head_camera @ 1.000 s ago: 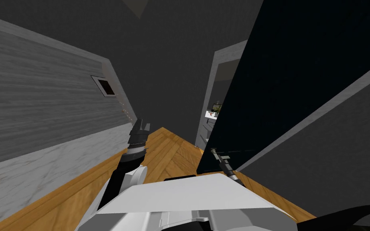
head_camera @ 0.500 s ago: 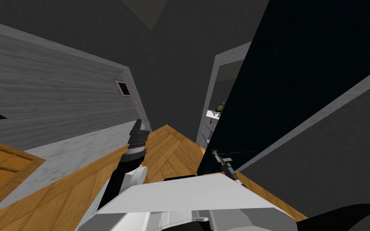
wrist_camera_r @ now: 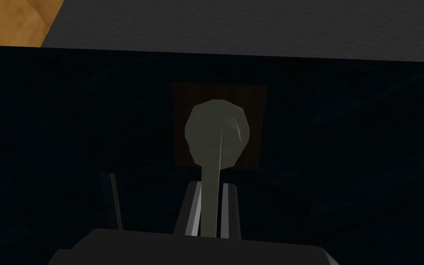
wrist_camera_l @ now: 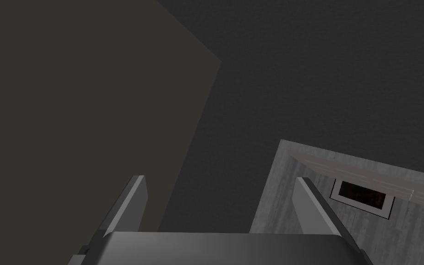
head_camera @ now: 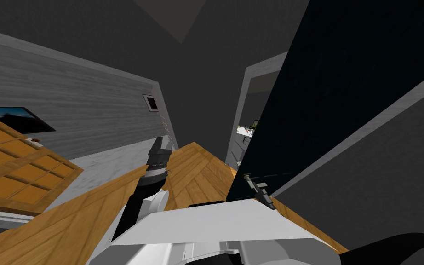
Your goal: Pull the door open
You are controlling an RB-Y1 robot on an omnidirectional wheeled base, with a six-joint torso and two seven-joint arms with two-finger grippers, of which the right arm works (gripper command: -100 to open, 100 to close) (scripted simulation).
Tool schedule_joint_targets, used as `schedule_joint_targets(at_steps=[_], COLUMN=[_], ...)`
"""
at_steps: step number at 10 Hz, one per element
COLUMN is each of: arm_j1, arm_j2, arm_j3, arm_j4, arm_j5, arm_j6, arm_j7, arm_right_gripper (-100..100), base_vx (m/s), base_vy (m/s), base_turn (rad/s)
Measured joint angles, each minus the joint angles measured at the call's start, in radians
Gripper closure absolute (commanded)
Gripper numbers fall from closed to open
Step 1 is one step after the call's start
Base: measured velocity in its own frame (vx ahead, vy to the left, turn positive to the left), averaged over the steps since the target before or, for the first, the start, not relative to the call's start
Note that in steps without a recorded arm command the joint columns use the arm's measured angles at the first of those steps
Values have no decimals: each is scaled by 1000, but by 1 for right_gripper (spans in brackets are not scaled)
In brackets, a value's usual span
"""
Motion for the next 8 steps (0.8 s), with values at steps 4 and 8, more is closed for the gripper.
schedule_joint_targets(at_steps=[4, 8], arm_j1=[-12, -25], arm_j2=[-4, -7], arm_j3=[5, 13], arm_j4=[12, 43], arm_j5=[-2, -3], arm_j6=[-7, -23], arm_j7=[-4, -9], arm_right_gripper=[100, 100], base_vx=[-221, -209], base_vy=[-65, -61], base_turn=[169, 146])
